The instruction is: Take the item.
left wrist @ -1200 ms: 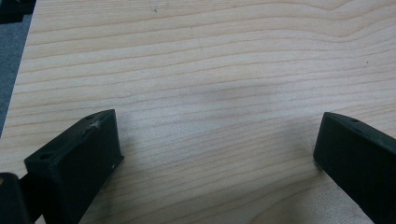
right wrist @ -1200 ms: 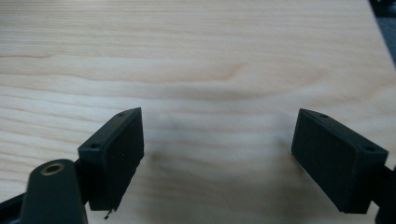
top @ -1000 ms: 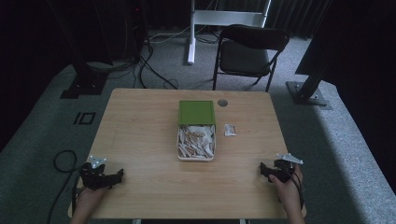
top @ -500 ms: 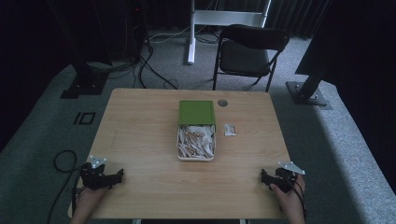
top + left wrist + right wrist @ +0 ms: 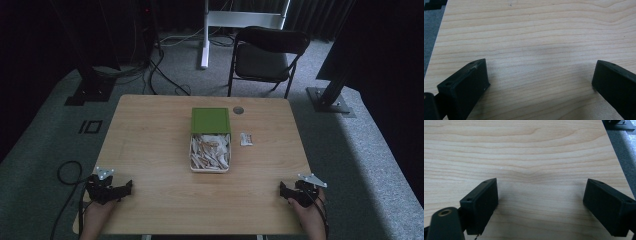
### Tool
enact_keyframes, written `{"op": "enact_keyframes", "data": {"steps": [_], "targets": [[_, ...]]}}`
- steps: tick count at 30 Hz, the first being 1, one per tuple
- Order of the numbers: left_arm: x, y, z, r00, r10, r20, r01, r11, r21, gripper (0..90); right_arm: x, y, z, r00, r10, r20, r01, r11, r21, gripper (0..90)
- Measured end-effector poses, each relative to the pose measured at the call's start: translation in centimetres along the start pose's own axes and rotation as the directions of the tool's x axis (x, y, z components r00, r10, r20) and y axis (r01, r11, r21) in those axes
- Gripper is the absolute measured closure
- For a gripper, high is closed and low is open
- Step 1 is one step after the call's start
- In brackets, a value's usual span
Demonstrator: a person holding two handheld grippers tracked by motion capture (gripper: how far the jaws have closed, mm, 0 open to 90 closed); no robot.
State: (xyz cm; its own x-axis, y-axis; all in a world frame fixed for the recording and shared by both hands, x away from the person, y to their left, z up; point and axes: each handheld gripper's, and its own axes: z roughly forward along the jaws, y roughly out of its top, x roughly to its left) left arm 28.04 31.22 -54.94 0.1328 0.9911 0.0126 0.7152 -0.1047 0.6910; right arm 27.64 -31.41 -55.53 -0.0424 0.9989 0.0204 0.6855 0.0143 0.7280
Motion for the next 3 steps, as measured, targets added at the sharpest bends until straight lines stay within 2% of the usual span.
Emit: {"op": "enact_keyframes", "data": {"steps": [3], "targets": [[0.0,0.0,0.01,1.0,-0.001,0.0,0.001,1.0,-0.001,1.4,0.0,0.01,0.0,1.0,0.0,0.0,0.0,1.0,0.0,12.4]]}}
